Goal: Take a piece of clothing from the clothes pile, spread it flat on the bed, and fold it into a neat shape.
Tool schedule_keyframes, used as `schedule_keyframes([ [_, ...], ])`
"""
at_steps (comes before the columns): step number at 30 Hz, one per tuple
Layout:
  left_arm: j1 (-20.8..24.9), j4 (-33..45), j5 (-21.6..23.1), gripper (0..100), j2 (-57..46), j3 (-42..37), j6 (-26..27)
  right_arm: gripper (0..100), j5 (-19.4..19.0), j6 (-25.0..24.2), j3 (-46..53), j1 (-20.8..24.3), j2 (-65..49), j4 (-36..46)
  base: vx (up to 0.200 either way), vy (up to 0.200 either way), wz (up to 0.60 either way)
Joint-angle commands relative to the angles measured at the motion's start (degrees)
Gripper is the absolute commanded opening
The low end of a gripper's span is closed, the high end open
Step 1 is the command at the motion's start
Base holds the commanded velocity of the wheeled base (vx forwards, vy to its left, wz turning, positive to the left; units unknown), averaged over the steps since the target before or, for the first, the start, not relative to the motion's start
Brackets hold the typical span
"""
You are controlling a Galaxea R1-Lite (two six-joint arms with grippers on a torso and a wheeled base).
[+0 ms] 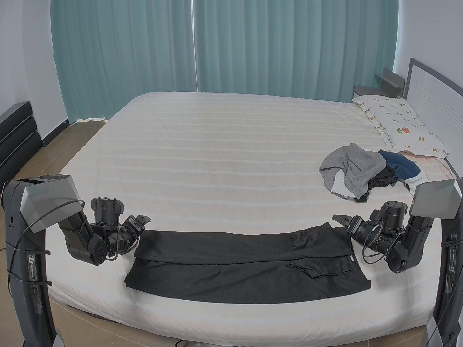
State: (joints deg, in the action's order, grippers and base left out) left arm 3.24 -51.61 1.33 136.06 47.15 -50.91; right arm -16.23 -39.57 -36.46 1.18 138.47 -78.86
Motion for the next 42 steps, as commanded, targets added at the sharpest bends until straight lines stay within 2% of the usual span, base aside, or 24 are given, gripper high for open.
schedule_keyframes([
  [1,0.0,0.0,0.0,100,0.0,0.0,0.0,100,-0.5,0.4,0.6,0.6,1.4,-0.1,0.0,0.0,0.0],
  [10,0.0,0.0,0.1,100,-0.2,0.0,-0.2,100,-2.6,1.7,1.7,1.2,3.6,0.2,0.0,0.0,0.0],
  [11,0.0,0.0,0.1,100,-0.2,0.0,-0.2,0,-2.6,2.0,1.7,1.2,3.6,0.3,0.0,0.0,0.0],
  [17,0.0,0.0,0.1,100,-0.2,0.0,-0.2,0,-2.6,3.1,3.1,0.7,3.0,0.8,0.0,0.0,0.0],
  [23,0.0,0.0,0.1,100,-0.1,0.0,-0.2,0,-2.8,7.7,6.8,-0.8,1.6,0.1,0.0,0.0,0.0],
  [29,0.0,0.0,0.1,100,-0.1,0.0,-0.2,0,-4.8,9.0,9.2,-1.9,0.4,-0.9,0.0,0.0,0.0],
  [37,0.1,0.0,0.1,100,0.0,-0.2,0.2,0,-5.0,8.8,8.2,-2.1,1.4,-1.2,0.0,0.0,0.0],
  [38,0.1,-0.1,0.1,100,0.0,-0.2,0.3,100,-5.0,8.5,8.1,-2.1,1.4,-1.7,0.0,0.0,0.0],
  [42,0.1,-0.1,0.1,100,-0.2,-0.8,0.2,100,-4.4,8.1,8.1,-2.2,0.9,-5.0,0.0,0.0,0.0],
])
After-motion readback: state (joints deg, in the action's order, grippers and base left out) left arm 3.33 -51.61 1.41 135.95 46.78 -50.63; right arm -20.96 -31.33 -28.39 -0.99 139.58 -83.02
